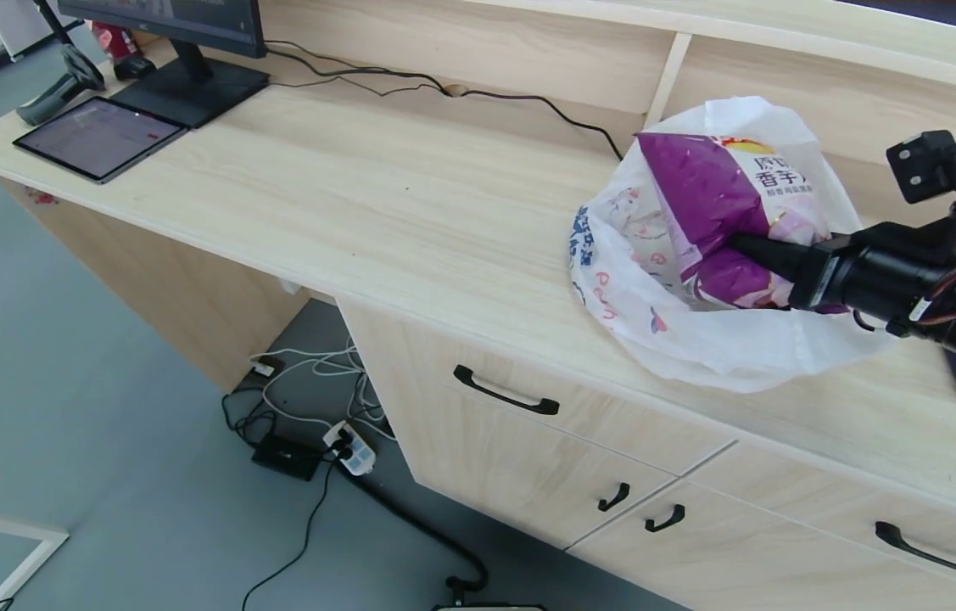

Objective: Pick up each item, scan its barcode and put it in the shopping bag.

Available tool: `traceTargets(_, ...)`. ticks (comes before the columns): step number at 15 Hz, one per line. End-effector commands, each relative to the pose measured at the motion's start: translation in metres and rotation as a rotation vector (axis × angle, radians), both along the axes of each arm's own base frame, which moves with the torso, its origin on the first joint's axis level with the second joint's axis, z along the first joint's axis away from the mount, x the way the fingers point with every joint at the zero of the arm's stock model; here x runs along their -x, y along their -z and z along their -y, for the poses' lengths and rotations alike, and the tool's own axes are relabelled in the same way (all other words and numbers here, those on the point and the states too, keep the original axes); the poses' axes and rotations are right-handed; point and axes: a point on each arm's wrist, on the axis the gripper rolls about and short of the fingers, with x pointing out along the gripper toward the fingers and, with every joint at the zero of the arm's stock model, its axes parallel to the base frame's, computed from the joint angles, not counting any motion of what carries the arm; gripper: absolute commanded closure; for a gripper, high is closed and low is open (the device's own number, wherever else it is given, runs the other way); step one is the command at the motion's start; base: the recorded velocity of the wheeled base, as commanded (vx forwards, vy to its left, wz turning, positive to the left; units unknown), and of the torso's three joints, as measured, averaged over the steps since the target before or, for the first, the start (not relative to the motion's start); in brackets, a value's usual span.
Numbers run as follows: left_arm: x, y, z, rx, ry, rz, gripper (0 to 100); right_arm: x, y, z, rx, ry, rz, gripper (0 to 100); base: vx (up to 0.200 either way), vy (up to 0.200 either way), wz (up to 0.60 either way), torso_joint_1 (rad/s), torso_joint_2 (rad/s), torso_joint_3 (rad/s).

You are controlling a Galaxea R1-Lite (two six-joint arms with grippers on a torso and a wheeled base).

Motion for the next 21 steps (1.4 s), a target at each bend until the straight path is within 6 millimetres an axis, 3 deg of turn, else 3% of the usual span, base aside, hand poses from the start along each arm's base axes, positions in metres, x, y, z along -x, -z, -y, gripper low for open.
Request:
traceTargets(1,0.000,0.000,0.000,0.000,0.000,0.001,0,0.003,0.010,0.004,0.010,0.010,-0.032,100,0.000,0.000,0.00,0.000,0.00,0.000)
traceTargets(7,0.000,0.000,0.000,0.000,0.000,0.001,0,0.000,0.019,0.013,0.046,0.077,-0.053,100,0.000,0.000,0.00,0.000,0.00,0.000)
traceTargets(15,0.000,0.000,0.000,0.000,-0.002,0.001,0,-0.005,0.018,0.011,0.048,0.071,-0.043,100,0.000,0.000,0.00,0.000,0.00,0.000)
traceTargets(16,0.000,0.000,0.000,0.000,0.000,0.001,0,-0.005,0.019,0.011,0.046,0.070,-0.045,0,0.000,0.000,0.00,0.000,0.00,0.000)
traceTargets(21,0.000,0.000,0.000,0.000,0.000,0.001,0,-0.003,0.014,0.010,0.049,0.066,0.005,0,0.000,0.000,0.00,0.000,0.00,0.000)
